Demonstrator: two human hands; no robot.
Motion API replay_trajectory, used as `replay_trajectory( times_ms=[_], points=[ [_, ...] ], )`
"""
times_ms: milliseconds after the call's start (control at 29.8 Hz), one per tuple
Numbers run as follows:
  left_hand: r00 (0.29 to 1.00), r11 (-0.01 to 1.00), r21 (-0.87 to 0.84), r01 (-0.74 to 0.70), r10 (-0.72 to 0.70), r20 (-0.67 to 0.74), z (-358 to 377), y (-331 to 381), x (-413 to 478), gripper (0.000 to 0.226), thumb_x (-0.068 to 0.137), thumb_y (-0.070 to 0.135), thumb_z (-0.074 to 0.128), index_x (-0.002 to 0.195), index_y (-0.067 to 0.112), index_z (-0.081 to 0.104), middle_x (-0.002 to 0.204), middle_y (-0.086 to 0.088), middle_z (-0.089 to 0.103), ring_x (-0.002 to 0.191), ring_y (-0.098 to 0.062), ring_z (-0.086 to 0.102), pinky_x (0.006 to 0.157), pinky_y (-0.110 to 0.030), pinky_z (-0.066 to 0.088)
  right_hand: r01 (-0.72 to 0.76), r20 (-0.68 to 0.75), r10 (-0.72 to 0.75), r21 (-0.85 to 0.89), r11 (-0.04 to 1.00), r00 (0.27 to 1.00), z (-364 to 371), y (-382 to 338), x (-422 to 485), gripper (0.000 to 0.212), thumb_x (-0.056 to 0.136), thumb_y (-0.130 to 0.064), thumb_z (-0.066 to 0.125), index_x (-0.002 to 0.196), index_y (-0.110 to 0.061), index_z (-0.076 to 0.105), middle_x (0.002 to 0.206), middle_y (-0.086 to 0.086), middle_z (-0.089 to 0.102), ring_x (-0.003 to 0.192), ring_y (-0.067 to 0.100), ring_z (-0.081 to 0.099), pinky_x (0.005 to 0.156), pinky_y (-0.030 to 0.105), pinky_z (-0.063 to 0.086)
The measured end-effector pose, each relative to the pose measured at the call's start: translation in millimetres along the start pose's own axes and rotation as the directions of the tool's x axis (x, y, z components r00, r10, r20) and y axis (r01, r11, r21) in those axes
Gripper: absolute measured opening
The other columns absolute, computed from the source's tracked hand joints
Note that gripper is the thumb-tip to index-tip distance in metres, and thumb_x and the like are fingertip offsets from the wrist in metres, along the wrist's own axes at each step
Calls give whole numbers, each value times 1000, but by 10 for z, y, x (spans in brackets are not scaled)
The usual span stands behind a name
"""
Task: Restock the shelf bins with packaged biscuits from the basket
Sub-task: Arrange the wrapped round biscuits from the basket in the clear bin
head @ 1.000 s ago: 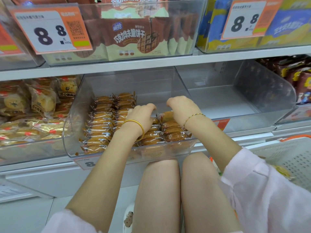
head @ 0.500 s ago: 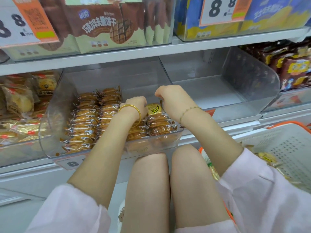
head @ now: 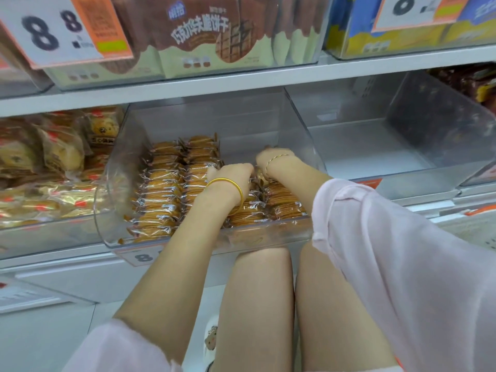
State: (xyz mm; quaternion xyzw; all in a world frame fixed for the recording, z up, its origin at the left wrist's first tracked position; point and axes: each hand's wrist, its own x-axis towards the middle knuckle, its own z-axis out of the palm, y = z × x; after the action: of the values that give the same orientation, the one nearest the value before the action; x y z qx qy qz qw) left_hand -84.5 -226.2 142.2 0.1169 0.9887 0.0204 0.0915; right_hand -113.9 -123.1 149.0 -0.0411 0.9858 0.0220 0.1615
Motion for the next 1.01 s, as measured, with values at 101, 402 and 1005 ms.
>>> replay_trajectory(
  times_ms=[101, 402, 1005],
  points=[
    [1000, 1000, 23, 0, 0, -15, 6, -2, -5, 30, 97, 9, 43, 123, 23, 51, 123, -4, 59, 120, -27, 50, 102, -41, 23, 0, -20, 0, -19, 1000, 1000, -52, 17, -35, 45, 92, -6, 50, 136, 1, 42, 138, 18, 36, 125, 37, 44, 96, 41, 42],
    [995, 996, 22, 85, -83, -48, 11, -12, 0, 35, 94, 2, 44, 123, 22, 51, 120, -6, 59, 118, -29, 50, 102, -44, 24, 58, -202, -101, -209, 976, 974, -65, 119, -333, 33, 88, 0, 50, 117, -11, 59, 116, 12, 60, 106, 32, 58, 72, 34, 42],
    [1000, 1000, 27, -12, 13, -14, 49, -41, -52, 35, 98, 9, 41, 129, 22, 48, 126, -5, 58, 122, -28, 48, 105, -44, 24, 130, -221, -100, 126, 983, 970, 138, 145, -489, 39, 84, 13, 41, 117, -5, 54, 115, 16, 58, 105, 33, 57, 86, 35, 46]
  ],
)
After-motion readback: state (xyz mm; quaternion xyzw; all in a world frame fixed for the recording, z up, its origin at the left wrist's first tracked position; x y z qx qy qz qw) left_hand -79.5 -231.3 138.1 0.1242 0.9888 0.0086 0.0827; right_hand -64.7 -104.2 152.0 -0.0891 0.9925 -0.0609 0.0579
